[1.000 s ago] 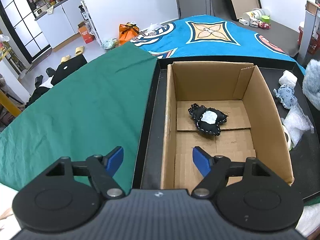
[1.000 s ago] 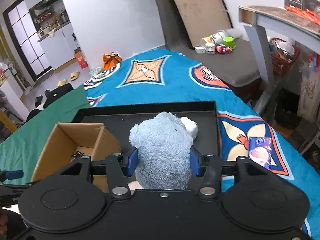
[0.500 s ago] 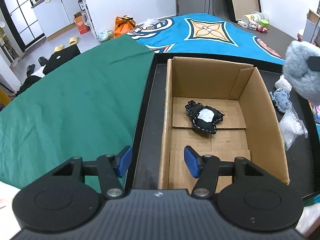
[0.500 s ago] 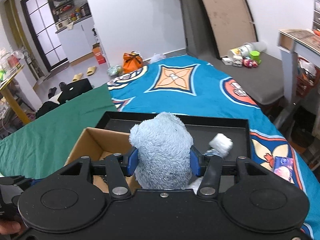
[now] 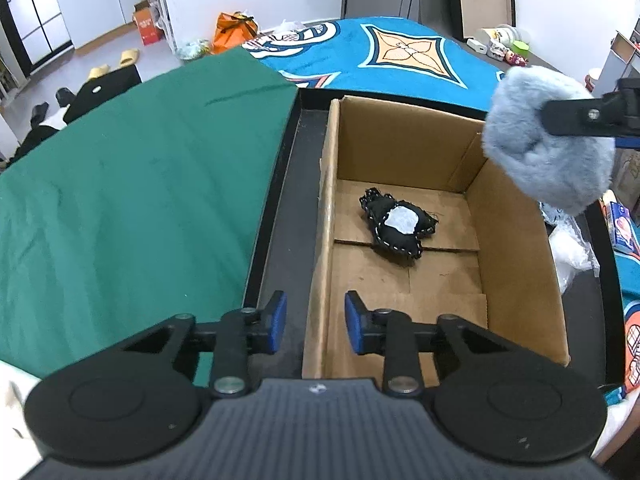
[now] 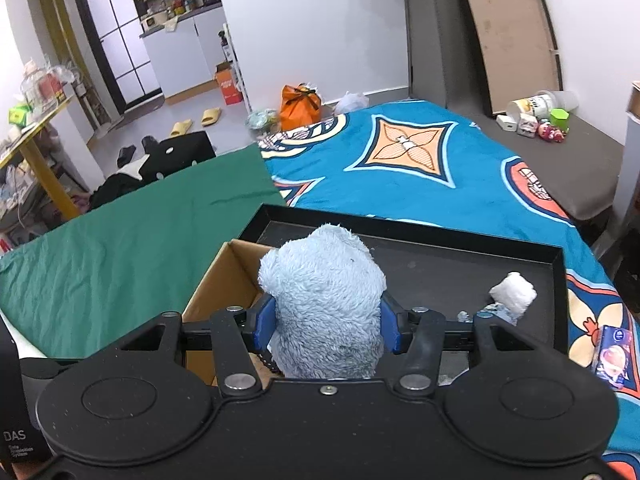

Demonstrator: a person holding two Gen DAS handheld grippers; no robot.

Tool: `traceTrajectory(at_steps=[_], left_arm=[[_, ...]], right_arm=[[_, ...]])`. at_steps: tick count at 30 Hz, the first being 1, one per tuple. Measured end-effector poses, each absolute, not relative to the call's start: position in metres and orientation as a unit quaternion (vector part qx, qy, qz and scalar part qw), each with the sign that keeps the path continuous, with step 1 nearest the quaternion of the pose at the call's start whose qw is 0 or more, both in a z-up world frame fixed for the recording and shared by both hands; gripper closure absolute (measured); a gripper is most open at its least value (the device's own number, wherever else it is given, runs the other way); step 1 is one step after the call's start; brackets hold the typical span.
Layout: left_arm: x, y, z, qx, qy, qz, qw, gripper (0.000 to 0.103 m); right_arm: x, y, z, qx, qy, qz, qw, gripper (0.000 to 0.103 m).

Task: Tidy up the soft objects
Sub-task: 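Lower the grey plush into the box and open the right gripper while the left gripper grips the box wall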

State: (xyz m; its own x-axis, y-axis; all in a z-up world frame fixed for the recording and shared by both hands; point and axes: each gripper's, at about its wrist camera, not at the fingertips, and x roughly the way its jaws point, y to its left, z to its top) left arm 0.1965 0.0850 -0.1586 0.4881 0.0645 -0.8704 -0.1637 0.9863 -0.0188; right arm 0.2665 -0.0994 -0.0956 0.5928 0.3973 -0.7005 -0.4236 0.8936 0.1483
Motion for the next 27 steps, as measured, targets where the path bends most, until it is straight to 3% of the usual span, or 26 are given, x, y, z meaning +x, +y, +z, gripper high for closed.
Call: traceTrajectory(at_steps=[9,22,27], left_arm=[[0.197,0.090,-0.162,-0.071,0.502,0.053,0.860,0.092],[0.197,0.101,-0.165,-0.098,0.498,0.048,0.861,0.092],[0.197,0.101,-0.164,-0.096,0.498,0.048,0.861,0.092]], right_arm=[[0.271,-0.074,-0.110,-0.041,0.402,0.223,0.887,0.052],[0.272,-0.041,-0.140,-0.135,0.411,0.206,0.878,0.041],[0.270,-0.050,-0.135,-0.125,0.412,0.195,0.881,0.027]])
